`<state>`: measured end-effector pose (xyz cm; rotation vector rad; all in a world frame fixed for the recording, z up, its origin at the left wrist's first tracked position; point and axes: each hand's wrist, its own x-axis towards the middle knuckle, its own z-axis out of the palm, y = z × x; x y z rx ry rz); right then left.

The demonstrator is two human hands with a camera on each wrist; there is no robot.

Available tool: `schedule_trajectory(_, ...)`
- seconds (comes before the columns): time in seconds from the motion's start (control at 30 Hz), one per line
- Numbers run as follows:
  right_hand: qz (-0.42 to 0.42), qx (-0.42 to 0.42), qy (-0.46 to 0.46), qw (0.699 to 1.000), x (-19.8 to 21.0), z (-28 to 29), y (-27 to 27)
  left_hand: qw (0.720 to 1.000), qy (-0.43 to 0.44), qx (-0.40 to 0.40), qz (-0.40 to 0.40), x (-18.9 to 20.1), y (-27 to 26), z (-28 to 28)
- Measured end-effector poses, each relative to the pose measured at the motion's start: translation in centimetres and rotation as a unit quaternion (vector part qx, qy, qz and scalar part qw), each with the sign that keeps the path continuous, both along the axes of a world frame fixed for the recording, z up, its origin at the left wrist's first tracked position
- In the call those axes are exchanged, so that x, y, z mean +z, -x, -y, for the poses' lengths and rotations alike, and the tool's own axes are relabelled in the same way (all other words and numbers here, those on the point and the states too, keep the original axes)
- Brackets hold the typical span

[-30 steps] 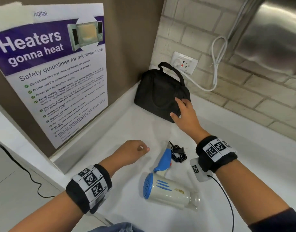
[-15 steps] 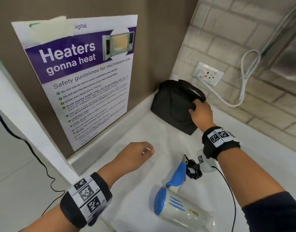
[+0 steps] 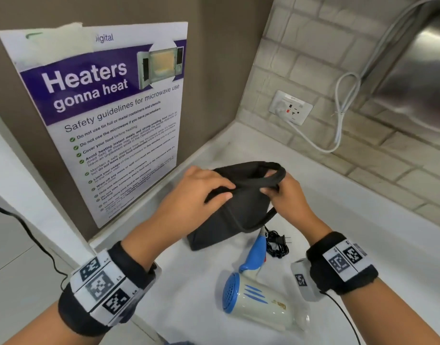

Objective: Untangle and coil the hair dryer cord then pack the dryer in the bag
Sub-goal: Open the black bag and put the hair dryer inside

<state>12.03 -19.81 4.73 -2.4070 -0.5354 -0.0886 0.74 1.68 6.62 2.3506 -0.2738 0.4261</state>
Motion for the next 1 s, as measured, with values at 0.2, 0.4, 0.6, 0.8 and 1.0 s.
schedule_trajectory(0.2, -0.166, 0.140, -0.035, 0.976, 0.5, -1.5, 2.2, 0.995, -0.043, 0.088, -0.016, -0.7, 0.4, -3.4)
schedule_trajectory(0.4, -0.275, 0.011, -0.117, 0.954, 0.0, -2.5, 0.1, 0.991, 0.048, 0.100, -0.079, -3.1, 1.9, -4.2)
schedule_trajectory(0.6, -0.451, -0.135, -0.275, 0.838, -1.4, -3.6, -1.0, 0.988, 0.093, 0.098, -0.074, -3.4, 2.7, -3.4)
schedule_trajectory(0.8, -0.427, -0.219, -0.294, 0.826, -1.5, -4.4, -2.0, 0.984, 0.124, 0.101, -0.081, -3.8, 2.9, -3.7)
schedule_trajectory(1.0, -0.242, -0.231, -0.174, 0.926, -2.0, -4.5, -3.4, 0.982, 0.117, 0.103, -0.102, -4.1, 3.2, -3.6)
